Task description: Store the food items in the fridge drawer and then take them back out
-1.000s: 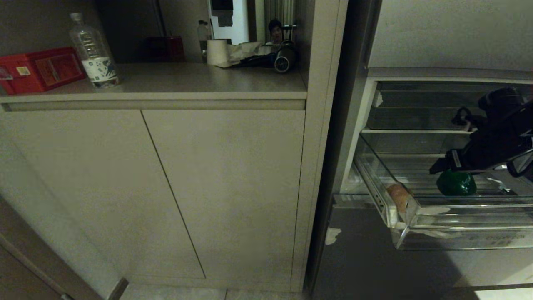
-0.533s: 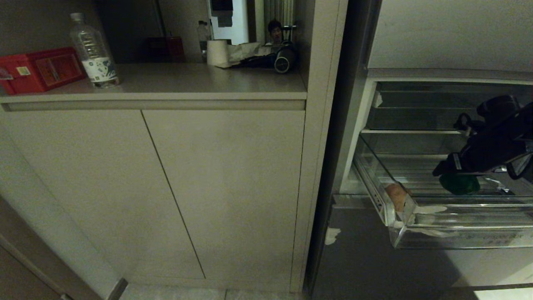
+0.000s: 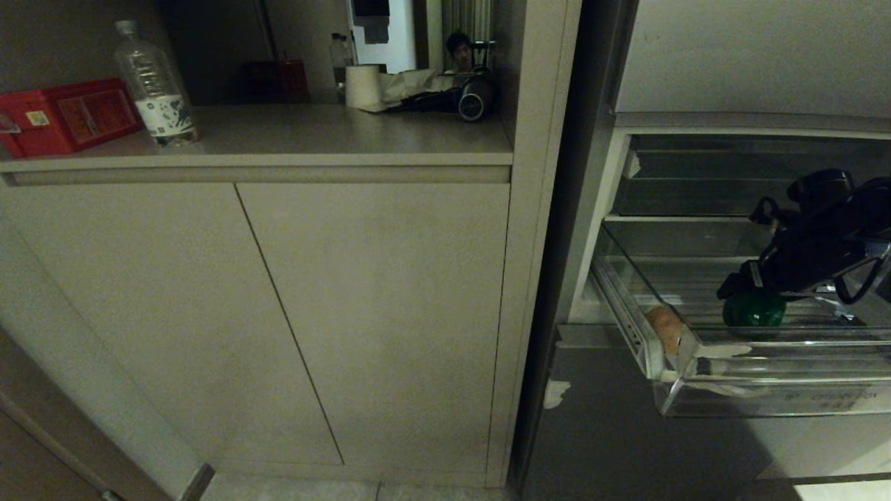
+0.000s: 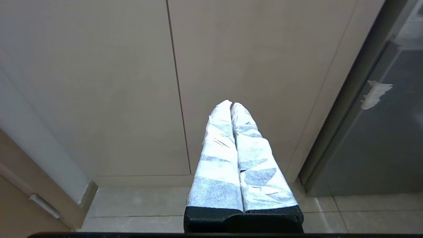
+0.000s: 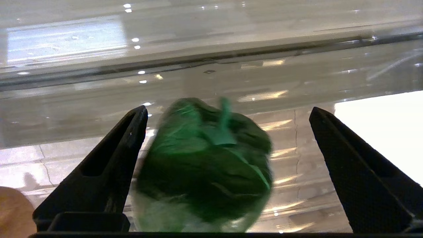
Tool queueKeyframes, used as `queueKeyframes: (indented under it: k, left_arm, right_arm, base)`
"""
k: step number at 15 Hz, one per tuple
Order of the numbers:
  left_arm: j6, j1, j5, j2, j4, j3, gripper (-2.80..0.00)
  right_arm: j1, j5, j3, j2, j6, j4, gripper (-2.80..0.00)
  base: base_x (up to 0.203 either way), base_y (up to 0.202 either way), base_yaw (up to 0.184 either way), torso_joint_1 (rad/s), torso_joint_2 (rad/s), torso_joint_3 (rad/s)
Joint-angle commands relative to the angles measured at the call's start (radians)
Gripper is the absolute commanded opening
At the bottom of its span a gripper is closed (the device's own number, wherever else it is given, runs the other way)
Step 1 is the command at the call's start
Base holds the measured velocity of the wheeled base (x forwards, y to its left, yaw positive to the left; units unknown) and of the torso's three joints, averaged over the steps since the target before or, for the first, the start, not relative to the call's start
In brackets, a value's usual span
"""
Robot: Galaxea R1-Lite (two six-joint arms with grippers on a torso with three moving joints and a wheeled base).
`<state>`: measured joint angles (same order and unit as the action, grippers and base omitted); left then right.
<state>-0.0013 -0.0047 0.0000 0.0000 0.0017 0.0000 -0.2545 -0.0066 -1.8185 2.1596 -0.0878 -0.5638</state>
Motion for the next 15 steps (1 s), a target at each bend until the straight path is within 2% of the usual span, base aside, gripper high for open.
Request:
queueKeyframes:
  k: [1,15]
  left_arm:
    - [0.0,0.0,0.0,0.002,0.0,0.0,-2.8]
    - [0.0,0.0,0.0,0.002,0.0,0.0,-2.8]
  right_arm:
    - [-0.002,-0.001,0.001,0.003,-0.001,-0.002,0.0]
    - [0.0,-0.007,0.035,-0.026,0.01,-0.059,0.0]
  base:
    - [0.0,0.0,0.0,0.0,0.0,0.0]
    - [0.0,0.0,0.0,0.0,0.0,0.0]
